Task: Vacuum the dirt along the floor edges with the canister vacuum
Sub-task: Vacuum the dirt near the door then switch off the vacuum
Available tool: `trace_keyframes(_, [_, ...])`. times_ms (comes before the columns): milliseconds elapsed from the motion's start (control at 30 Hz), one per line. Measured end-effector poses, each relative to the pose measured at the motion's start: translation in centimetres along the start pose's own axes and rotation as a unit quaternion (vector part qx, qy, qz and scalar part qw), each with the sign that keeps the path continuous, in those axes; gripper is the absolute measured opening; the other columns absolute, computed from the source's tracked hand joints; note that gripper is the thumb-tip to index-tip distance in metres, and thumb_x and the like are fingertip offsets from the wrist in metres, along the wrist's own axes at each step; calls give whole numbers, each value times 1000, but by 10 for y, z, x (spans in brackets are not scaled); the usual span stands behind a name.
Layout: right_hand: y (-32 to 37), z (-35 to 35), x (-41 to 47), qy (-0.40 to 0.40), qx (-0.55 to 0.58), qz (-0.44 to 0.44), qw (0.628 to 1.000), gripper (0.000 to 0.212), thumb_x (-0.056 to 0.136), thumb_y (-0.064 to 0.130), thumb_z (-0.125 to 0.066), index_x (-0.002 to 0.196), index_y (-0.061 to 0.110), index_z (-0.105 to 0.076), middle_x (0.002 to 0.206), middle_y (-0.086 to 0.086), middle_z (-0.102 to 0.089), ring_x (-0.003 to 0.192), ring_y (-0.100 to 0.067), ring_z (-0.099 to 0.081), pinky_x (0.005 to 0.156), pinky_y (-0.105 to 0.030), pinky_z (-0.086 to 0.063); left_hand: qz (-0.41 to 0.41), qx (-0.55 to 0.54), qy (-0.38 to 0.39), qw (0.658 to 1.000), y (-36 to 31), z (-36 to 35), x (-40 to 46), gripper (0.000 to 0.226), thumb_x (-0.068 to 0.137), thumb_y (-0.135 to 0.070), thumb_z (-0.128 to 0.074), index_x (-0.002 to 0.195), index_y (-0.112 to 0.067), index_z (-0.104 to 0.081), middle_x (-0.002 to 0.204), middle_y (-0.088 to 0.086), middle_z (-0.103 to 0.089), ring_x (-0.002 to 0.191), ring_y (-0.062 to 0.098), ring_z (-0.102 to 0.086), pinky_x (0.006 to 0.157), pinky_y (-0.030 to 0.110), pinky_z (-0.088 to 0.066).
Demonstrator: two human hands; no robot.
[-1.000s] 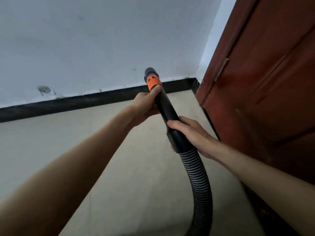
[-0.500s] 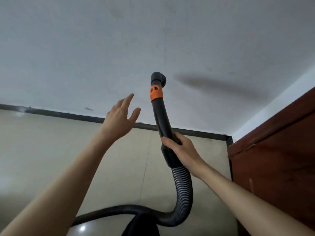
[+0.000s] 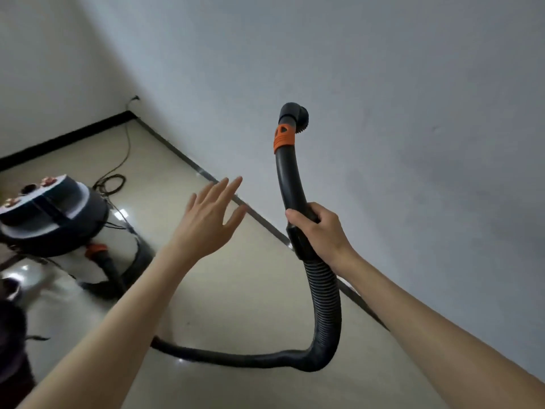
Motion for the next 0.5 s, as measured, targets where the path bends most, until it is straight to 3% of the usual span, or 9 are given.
trace_keyframes(167, [86,-72,57,61,-95,100,989,21,87,38,-67,79,20,-61,68,10,-63,59,-5,-58,57,-21,-47,73,4,-54,996,79,77,3,63,97,-52,-31,153,-32,-12,159,3,-19,147,26,-13,119,48,-13])
trace_keyframes(367, [166,-149,112,149,-174,200,953,25,89,40,-65,89,15,-62,77,1,-65,68,-14,-60,67,-34,-53,121,14,-135,983,149,140,6,62,97,-47,-39,153,-29,-17,158,6,-21,147,27,-14,118,49,-15])
trace_keyframes(500, [207,-202,165,215,-227,265,912,20,90,40,-64,91,21,-61,79,4,-63,71,-12,-60,63,-25,-48,144,43,-184,971,197,177,28,64,97,-41,-45,153,-29,-16,160,5,-16,147,26,-12,118,47,-13])
Point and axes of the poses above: each hand's wrist, its own x-axis towards the middle knuckle, its own z-axis out of the back of the hand, y = z × x, the point moved 1 cm from there along x, towards the middle knuckle
